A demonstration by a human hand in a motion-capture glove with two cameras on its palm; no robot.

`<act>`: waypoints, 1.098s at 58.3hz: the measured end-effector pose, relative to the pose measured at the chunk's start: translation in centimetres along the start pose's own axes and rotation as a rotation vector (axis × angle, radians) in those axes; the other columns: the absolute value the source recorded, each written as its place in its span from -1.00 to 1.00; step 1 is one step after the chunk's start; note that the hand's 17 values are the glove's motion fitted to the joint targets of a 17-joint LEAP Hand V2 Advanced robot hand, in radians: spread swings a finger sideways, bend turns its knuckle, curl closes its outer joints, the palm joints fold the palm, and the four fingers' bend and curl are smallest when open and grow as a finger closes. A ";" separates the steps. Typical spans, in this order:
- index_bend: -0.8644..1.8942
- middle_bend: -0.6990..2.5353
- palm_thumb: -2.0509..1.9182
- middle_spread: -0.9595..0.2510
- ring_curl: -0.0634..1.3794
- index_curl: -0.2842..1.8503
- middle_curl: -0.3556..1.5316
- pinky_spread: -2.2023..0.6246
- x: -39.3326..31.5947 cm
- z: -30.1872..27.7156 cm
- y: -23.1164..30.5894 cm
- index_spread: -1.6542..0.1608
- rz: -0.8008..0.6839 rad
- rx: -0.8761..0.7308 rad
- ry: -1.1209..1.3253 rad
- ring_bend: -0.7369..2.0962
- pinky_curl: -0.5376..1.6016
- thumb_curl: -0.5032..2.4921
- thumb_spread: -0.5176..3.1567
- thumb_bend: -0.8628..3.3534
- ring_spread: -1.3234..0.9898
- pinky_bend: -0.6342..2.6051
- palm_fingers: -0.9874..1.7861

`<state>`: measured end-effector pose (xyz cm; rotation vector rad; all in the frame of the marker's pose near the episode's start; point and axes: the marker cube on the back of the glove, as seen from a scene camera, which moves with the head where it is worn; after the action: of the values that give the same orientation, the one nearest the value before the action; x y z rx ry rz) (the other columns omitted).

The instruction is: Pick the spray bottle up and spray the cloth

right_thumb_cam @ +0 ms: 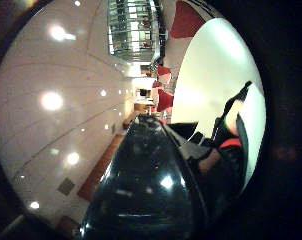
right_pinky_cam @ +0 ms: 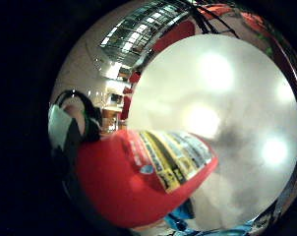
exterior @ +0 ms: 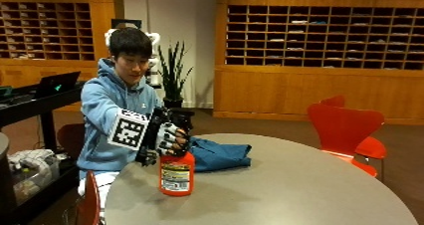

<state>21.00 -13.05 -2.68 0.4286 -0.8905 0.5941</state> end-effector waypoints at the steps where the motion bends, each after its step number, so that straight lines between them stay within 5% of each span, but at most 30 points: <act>1: -0.12 -0.23 0.49 0.32 -0.32 -0.25 -0.09 0.46 -0.1 0.0 0.0 0.57 -0.010 -0.014 0.009 -0.11 -0.19 -0.22 -0.50 -0.61 -0.01 -0.45 0.73; 35: -0.03 -0.20 0.48 0.33 -0.29 -0.22 -0.09 0.40 -9.9 3.1 4.5 0.58 -0.405 -0.532 0.957 -0.06 -0.14 -0.16 -0.60 -0.60 -0.02 -0.40 0.72; 48: -0.02 -0.20 0.48 0.34 -0.29 -0.22 -0.09 0.39 -12.1 6.3 9.4 0.58 -0.468 -0.636 1.431 -0.06 -0.14 -0.15 -0.61 -0.61 -0.02 -0.40 0.72; 64: -0.02 -0.19 0.47 0.35 -0.29 -0.23 -0.09 0.39 -11.7 9.3 12.9 0.58 -0.507 -0.657 1.675 -0.06 -0.14 -0.14 -0.61 -0.61 -0.02 -0.40 0.72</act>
<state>1.45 -12.12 -5.71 -0.4672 0.6552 0.0221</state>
